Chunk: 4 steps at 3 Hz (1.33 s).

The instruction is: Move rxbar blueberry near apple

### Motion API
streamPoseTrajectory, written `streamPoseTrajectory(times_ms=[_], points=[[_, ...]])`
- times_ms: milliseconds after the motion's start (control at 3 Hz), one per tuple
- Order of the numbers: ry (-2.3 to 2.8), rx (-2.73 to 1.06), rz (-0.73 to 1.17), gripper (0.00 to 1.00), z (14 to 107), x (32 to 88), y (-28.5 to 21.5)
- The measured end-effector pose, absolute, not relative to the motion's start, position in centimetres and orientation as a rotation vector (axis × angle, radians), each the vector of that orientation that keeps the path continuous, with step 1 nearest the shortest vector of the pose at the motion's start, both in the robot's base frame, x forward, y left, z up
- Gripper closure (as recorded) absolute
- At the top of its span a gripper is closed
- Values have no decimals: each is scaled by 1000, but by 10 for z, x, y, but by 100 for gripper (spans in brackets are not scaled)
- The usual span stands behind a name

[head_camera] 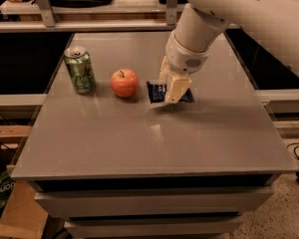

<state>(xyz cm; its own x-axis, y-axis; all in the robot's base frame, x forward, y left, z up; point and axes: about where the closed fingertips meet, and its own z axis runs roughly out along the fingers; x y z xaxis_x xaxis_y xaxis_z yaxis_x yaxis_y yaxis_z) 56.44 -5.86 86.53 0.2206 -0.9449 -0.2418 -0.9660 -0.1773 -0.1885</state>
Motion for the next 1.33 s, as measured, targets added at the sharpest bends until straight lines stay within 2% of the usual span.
streamPoseTrajectory(times_ms=[667, 1000, 1333], points=[[1760, -2247, 123, 100, 858, 580, -36], [1770, -2255, 131, 82, 854, 584, -34], [1777, -2259, 137, 59, 851, 587, -32]])
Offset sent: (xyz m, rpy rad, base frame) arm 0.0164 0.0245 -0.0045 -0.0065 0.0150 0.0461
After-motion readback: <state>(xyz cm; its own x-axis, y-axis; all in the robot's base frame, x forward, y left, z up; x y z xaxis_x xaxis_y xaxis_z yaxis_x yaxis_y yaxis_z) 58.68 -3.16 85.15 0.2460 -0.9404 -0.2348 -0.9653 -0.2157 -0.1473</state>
